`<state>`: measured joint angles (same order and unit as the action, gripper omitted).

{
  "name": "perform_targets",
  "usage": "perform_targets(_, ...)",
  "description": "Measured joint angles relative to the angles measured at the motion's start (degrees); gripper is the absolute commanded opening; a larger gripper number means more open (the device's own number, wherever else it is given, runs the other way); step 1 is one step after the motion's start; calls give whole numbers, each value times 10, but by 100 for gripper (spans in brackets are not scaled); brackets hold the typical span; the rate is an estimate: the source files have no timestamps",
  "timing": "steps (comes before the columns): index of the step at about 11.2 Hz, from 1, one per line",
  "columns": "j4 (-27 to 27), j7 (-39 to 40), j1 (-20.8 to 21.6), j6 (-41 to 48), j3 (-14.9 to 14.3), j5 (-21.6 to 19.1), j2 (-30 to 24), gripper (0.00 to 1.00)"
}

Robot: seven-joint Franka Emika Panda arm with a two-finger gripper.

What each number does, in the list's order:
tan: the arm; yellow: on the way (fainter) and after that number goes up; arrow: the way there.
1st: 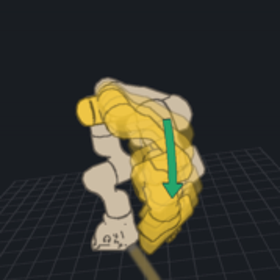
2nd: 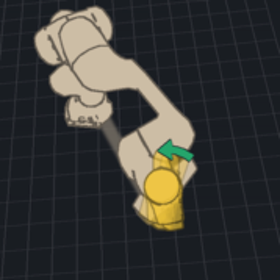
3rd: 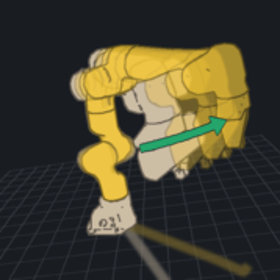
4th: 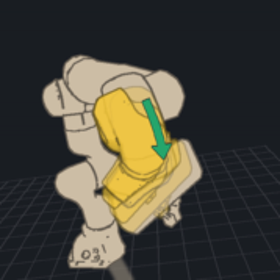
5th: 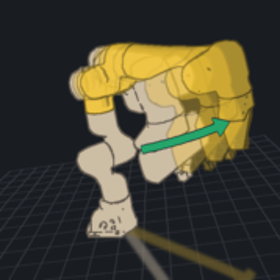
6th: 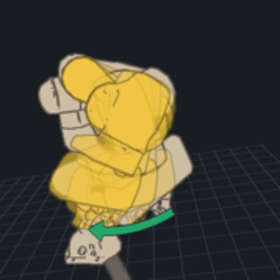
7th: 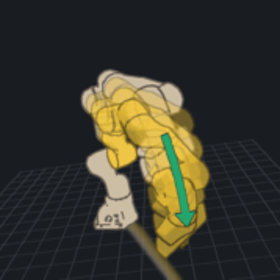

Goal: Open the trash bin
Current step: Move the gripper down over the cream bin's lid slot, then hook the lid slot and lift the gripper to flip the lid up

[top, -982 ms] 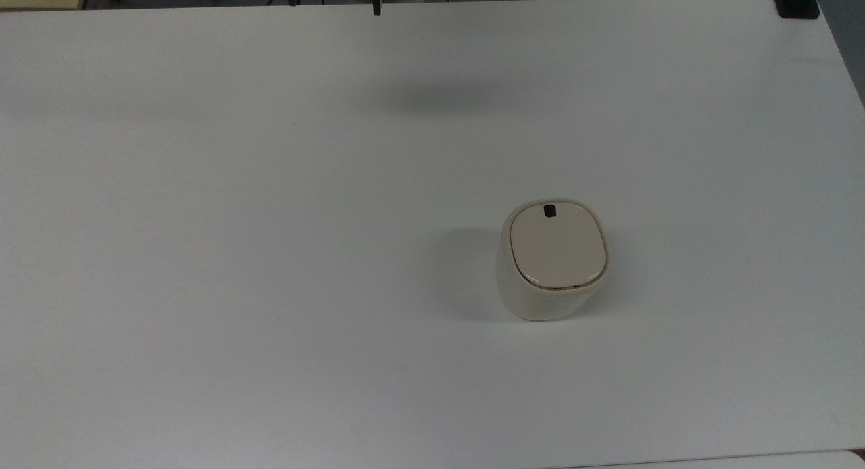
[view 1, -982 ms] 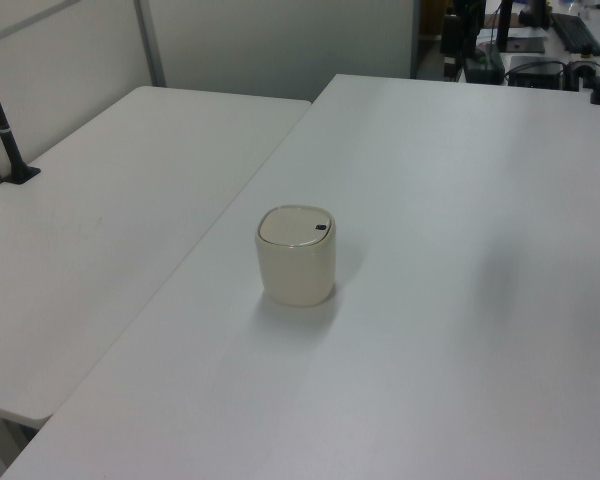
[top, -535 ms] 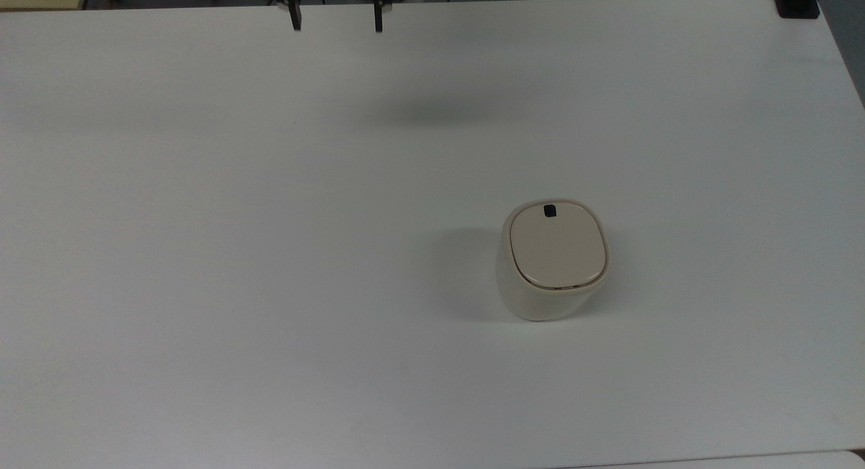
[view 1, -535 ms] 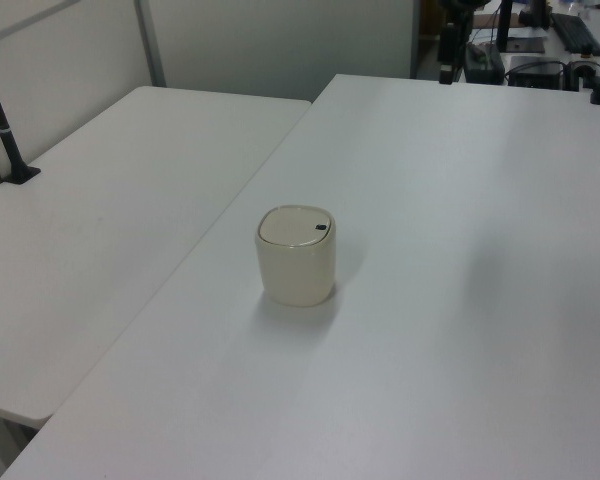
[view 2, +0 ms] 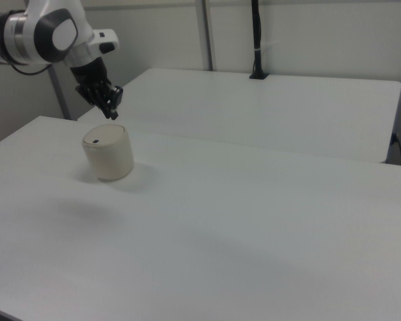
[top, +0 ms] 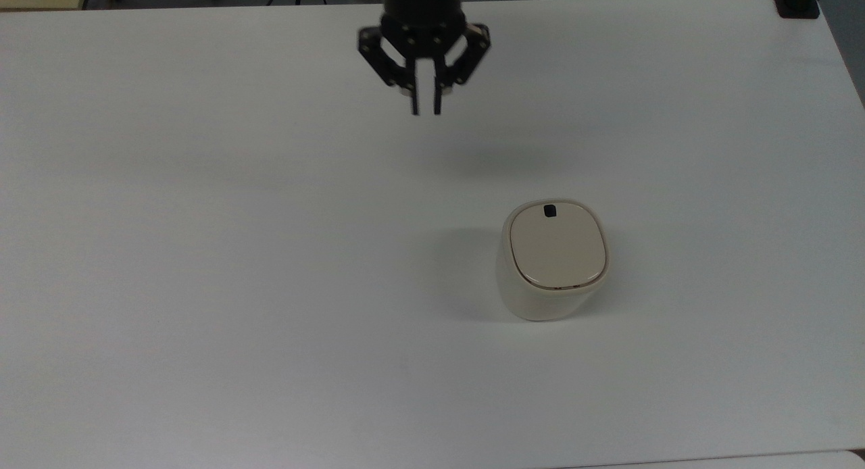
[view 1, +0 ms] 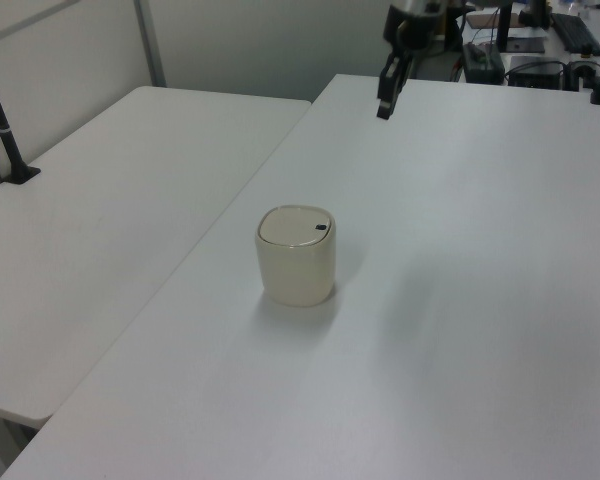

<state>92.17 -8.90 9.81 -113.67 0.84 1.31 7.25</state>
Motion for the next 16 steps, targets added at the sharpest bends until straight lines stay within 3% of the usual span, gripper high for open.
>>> perform_targets(6,-1,-253,58,-169,3,32,105,0)
perform_targets(9,-2,-296,63,-195,22,34,112,0)
perform_targets(16,-1,-355,71,-200,46,105,148,0)
